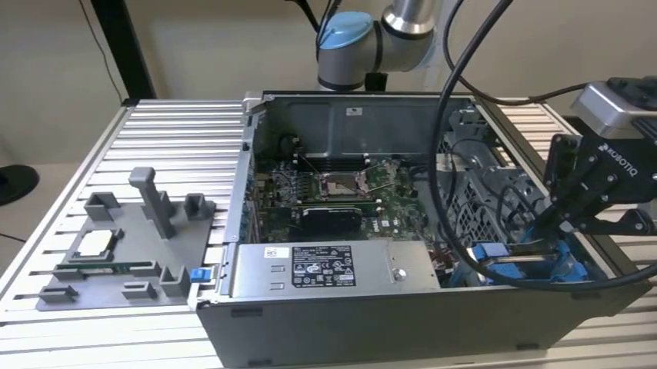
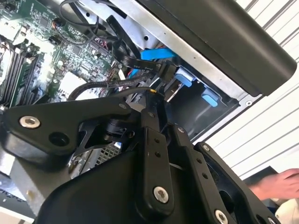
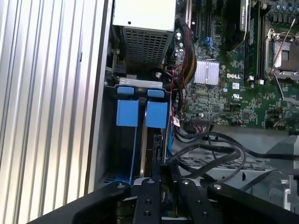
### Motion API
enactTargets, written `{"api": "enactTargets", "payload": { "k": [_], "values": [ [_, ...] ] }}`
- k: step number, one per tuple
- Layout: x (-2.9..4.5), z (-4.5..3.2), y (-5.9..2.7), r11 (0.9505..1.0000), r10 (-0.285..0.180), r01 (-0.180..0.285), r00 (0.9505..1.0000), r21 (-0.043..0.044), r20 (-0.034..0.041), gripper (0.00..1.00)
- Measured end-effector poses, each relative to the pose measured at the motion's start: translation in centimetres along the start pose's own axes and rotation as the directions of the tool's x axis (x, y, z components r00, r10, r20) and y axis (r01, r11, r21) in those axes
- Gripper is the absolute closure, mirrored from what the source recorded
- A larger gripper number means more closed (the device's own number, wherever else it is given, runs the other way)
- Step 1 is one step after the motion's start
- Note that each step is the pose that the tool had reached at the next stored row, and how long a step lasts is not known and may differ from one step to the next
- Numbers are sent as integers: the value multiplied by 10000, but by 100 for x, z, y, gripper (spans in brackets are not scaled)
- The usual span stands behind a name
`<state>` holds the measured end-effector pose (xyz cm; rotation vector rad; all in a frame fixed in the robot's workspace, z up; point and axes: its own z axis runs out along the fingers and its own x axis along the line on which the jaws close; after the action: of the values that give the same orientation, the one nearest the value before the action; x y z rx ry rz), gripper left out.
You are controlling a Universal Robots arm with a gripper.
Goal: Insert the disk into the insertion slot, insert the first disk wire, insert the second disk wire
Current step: 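Insert the first disk wire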
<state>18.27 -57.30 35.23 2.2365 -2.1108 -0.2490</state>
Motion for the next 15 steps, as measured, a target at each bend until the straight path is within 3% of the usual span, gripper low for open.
{"api": "enactTargets", "payload": {
  "k": [5,15],
  "values": [
    [4,15,-4,9995,-316,316,9995,-25,-48,100],
    [10,64,-23,9995,-329,329,9994,-24,-49,100]
  ]
}}
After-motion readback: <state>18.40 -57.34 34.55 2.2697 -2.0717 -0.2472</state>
